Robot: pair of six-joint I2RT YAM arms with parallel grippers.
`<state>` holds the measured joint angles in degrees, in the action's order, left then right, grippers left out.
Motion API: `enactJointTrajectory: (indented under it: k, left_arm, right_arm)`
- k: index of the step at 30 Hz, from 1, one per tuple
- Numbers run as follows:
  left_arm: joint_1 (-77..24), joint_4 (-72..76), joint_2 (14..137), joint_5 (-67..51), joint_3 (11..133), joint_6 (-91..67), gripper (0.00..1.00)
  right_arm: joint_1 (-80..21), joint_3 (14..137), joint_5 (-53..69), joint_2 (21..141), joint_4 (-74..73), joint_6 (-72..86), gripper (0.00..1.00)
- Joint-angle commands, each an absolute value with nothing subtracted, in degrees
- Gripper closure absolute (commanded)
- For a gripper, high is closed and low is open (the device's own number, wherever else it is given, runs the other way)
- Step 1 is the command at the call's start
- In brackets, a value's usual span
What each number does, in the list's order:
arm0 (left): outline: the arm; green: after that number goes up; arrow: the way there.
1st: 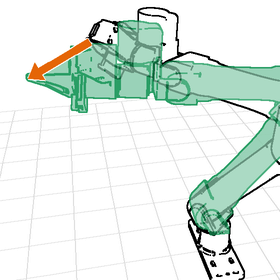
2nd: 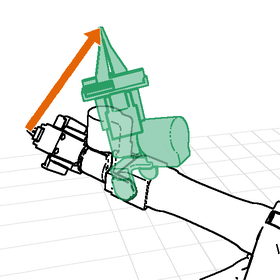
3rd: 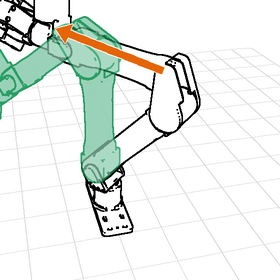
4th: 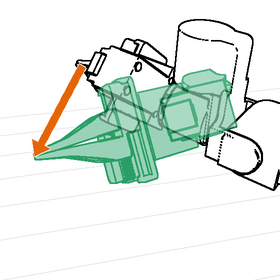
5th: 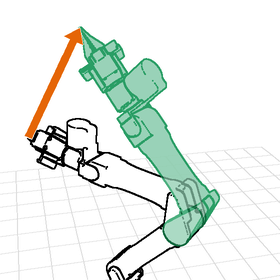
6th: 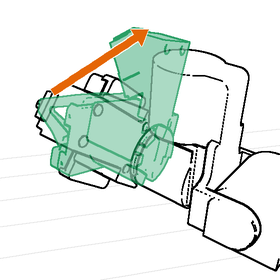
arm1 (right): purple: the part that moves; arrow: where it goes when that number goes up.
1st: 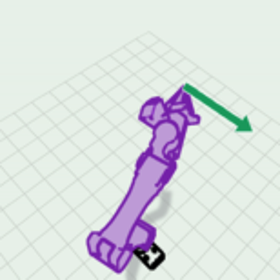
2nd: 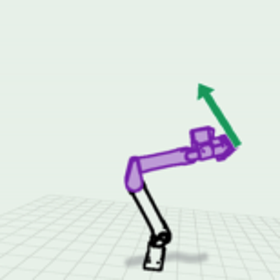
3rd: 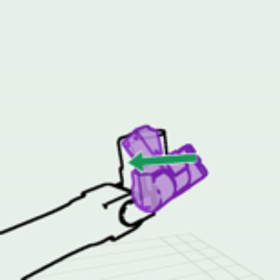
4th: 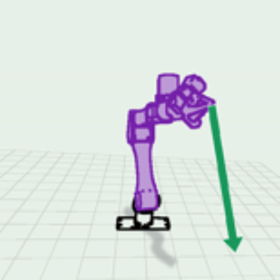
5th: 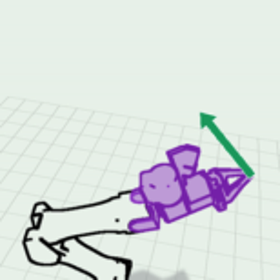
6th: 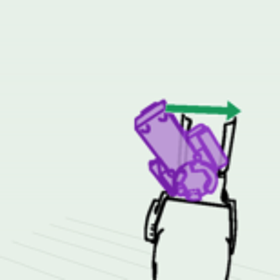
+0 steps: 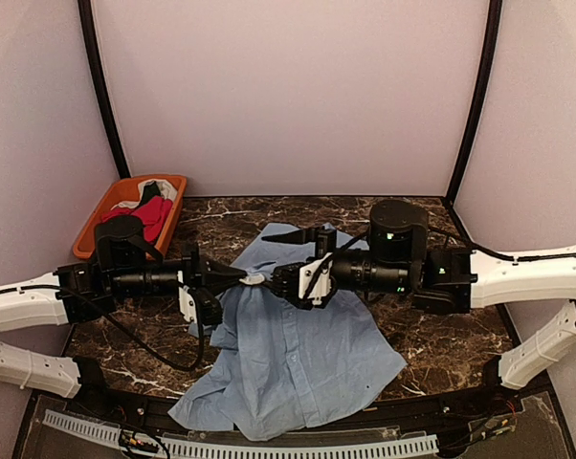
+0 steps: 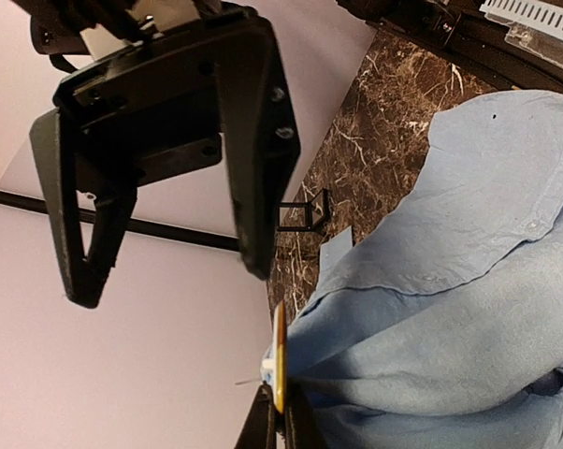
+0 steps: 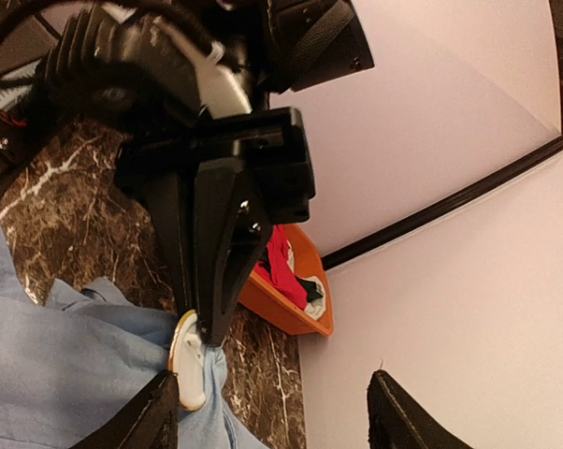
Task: Pin the brooch onto the clothing
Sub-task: Close the brooch on the flattened clothing.
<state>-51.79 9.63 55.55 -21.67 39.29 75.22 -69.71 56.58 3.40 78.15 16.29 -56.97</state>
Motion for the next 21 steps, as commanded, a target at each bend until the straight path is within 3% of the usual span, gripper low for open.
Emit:
enactJointTrajectory:
  k: [1,21]
  left_arm:
    - [-51.83,8.89,54.59,-21.49,37.67,76.67,0.99]
    - [-51.83,11.24,56.31,-21.66,38.1,77.73,0.99]
  right_arm:
    - [-67.9,60.8,13.43,77.51,6.02,-50.07,0.33]
    - [-60.37,63.78,27.4,84.25,1.58,-46.84,0.31]
